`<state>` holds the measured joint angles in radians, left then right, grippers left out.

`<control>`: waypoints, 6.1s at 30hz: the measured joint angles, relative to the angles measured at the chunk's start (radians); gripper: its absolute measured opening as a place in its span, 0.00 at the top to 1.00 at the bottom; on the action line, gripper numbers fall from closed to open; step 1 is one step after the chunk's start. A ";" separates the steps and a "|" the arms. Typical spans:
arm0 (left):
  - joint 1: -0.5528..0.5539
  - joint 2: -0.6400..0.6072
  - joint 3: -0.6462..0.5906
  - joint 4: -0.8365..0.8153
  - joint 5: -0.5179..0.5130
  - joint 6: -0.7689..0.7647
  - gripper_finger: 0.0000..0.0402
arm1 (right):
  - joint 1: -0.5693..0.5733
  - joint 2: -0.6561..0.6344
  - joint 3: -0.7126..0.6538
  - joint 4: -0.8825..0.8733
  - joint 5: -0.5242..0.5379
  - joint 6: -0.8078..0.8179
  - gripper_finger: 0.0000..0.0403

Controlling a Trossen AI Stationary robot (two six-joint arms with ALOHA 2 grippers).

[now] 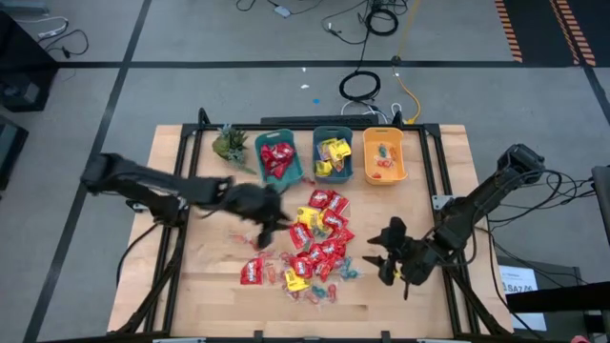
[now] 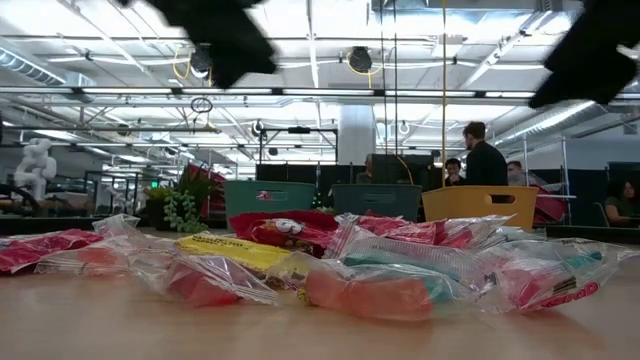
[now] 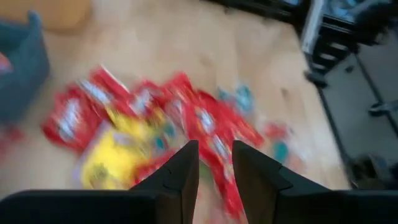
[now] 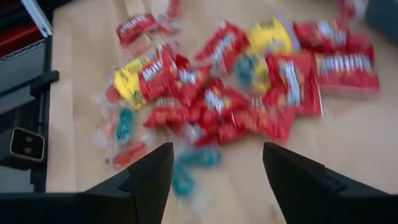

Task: Sort candy
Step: Put the red gummy candy into the yellow bin, then put the red candy into the green bin

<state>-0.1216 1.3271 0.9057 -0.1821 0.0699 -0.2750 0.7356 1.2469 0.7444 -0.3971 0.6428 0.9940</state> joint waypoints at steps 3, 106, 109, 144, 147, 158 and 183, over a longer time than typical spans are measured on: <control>-0.072 -0.150 -0.140 0.042 -0.066 -0.056 0.73 | -0.059 0.000 0.000 0.101 -0.002 -0.142 0.38; -0.147 -0.800 -0.723 0.333 -0.185 0.080 0.73 | -0.775 0.170 0.470 -0.716 0.017 0.174 1.00; -0.147 -0.800 -0.723 0.333 -0.209 0.079 0.73 | -0.856 0.077 0.361 -0.670 -0.059 0.170 1.00; -0.147 -0.800 -0.723 0.384 -0.266 0.075 0.73 | -1.236 -0.258 0.044 -0.321 -0.440 -0.383 0.43; -0.147 -0.800 -0.723 0.384 -0.266 0.075 0.73 | -1.175 -0.294 0.044 -0.291 -0.442 -0.373 0.46; -0.147 -0.799 -0.723 0.382 -0.280 0.132 0.73 | -0.917 -0.136 0.045 -0.091 -0.437 -0.451 0.53; -0.147 -0.799 -0.724 0.382 -0.292 0.125 0.73 | -0.799 0.521 0.055 0.205 -0.456 -0.414 0.54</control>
<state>-0.2684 0.5278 0.1822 0.2001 -0.2218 -0.1501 -0.0631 1.7679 0.7994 -0.1920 0.1863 0.5804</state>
